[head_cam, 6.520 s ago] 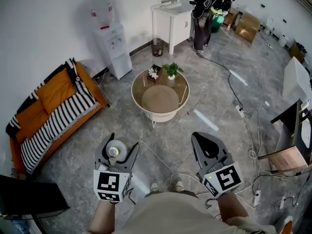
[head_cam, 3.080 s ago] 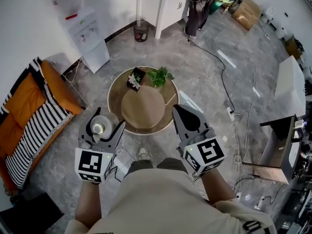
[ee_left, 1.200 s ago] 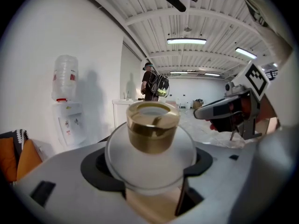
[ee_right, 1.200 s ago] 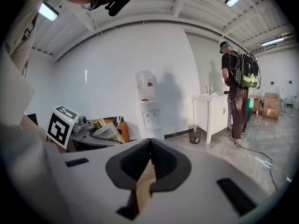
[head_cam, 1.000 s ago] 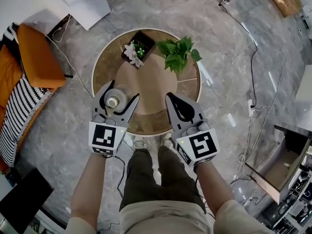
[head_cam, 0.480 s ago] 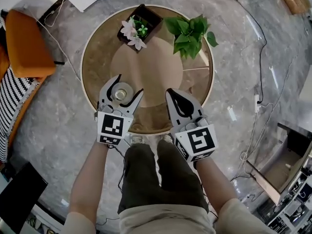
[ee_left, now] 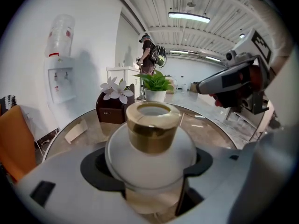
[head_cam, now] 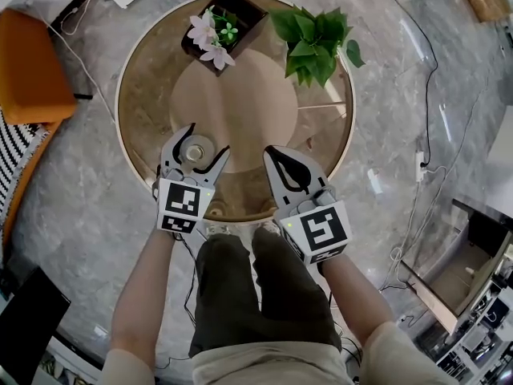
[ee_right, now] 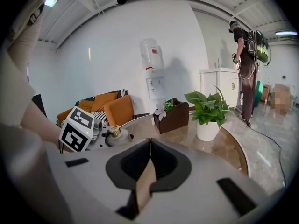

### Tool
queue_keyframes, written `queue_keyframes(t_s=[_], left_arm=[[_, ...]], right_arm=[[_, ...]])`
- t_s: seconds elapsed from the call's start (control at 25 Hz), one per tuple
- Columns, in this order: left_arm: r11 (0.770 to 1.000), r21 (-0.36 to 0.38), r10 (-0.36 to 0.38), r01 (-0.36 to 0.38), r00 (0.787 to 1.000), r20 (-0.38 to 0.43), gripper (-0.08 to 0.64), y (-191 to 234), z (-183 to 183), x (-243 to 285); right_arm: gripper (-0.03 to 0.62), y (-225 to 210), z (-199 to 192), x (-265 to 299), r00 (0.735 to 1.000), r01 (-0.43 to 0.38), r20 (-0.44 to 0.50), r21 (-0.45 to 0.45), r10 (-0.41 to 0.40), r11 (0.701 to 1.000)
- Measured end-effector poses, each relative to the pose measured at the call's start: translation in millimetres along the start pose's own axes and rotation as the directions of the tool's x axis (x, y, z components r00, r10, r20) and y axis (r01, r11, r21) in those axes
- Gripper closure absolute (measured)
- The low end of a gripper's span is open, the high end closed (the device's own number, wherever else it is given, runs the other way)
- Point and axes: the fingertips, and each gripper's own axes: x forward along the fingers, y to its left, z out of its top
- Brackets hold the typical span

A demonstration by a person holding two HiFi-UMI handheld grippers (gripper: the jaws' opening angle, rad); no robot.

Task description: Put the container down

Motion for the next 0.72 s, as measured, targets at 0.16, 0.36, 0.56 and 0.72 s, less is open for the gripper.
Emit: queue_keyframes(t_s=[0.16,0.36,0.56,0.72], left_arm=[[1.000,0.006,0.001,-0.001,1.000,-0.022,0.225,-2,-10,6],[0.999,0.026,0.020,-0.019,0.999,-0.035,0.225,-3,-19,9],[0.999,0.048,0.008,-0.006,0.998,-0.055,0.225,-12,-30,15],[0.999,0.048,-0.002,0.004,0.999,-0.033,0.225,-14,-30,15]], right_arm=[[0.595,-1,1,4,1.000,-0.003,0.002,-0.006,0.003,1.000],[0.595,-1,2,5,1.000,-0.008,-0.007,-0.019,0.007,1.000],[0.595,-8,-4,2,1.000,0.004,0.008,0.000,-0.004,1.000],[0.595,-10,-4,3,1.000,0.001,0.024,-0.002,-0.001,1.000]])
